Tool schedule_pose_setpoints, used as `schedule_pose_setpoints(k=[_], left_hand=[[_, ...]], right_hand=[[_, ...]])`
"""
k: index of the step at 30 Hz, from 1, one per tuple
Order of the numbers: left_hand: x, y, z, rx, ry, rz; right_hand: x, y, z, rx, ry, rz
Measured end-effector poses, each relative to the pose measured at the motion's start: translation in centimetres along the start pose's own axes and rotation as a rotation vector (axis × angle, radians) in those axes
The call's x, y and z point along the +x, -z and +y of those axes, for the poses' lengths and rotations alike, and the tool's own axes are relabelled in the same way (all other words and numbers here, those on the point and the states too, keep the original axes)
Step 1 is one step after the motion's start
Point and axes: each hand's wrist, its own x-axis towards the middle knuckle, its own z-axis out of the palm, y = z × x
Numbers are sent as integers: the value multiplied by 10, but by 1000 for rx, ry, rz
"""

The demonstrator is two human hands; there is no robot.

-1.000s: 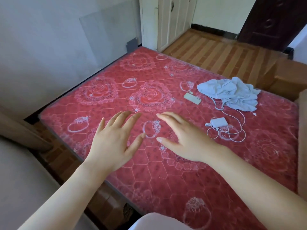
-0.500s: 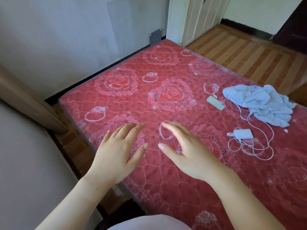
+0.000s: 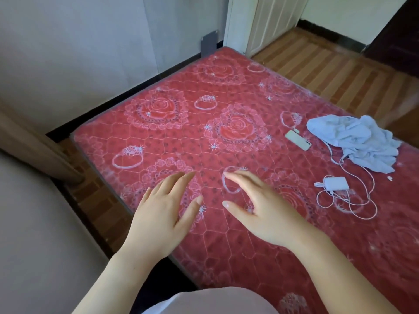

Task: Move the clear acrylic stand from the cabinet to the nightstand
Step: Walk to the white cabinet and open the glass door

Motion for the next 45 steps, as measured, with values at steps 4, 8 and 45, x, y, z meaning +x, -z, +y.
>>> schedule_pose_setpoints(k=[4, 8, 45], left_hand=[[37, 28, -46, -45, -89, -84], [78, 76, -98, -32, -203, -201], [250, 207, -310, -98, -187, -225]], right_hand=[[40, -20, -28, -10, -89, 40], [86, -31, -75, 76, -185, 84], [365, -61, -202, -10, -190, 109]])
